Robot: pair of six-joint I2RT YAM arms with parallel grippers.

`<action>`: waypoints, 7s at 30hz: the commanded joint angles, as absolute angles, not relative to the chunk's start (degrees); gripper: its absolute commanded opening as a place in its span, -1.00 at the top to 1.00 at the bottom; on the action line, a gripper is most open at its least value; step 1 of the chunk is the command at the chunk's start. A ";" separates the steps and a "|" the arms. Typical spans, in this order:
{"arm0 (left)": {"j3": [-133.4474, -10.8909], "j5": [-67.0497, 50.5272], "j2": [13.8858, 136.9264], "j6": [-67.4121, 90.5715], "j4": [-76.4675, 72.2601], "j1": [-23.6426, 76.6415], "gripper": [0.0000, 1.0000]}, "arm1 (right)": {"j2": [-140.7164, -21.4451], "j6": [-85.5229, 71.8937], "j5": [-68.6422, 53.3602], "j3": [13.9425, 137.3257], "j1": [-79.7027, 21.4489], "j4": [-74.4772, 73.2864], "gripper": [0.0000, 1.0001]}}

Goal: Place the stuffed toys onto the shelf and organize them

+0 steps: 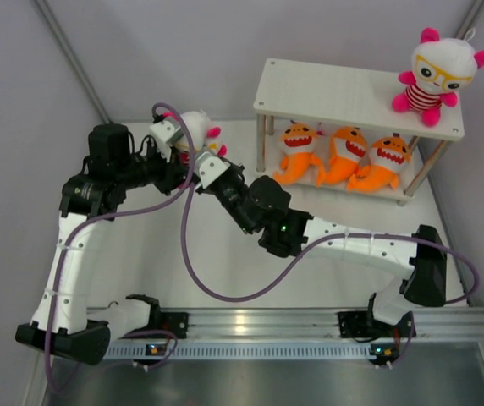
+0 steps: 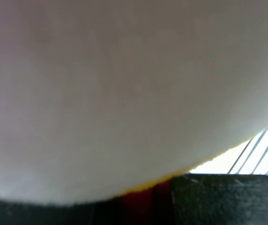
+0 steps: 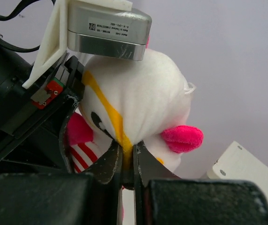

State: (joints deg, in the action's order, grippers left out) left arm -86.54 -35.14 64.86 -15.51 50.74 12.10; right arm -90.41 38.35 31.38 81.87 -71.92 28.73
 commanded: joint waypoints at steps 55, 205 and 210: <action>-84.73 -30.41 66.09 -15.47 48.95 12.30 -0.96 | -81.29 61.25 16.26 77.07 -23.03 39.37 1.00; -82.71 -30.50 65.92 -16.79 49.57 12.30 -0.96 | -72.43 61.79 12.31 70.93 -27.50 36.23 -0.99; -81.48 -24.36 66.18 -17.31 49.48 12.30 -0.96 | -62.95 58.47 8.88 68.38 -33.65 26.92 -0.99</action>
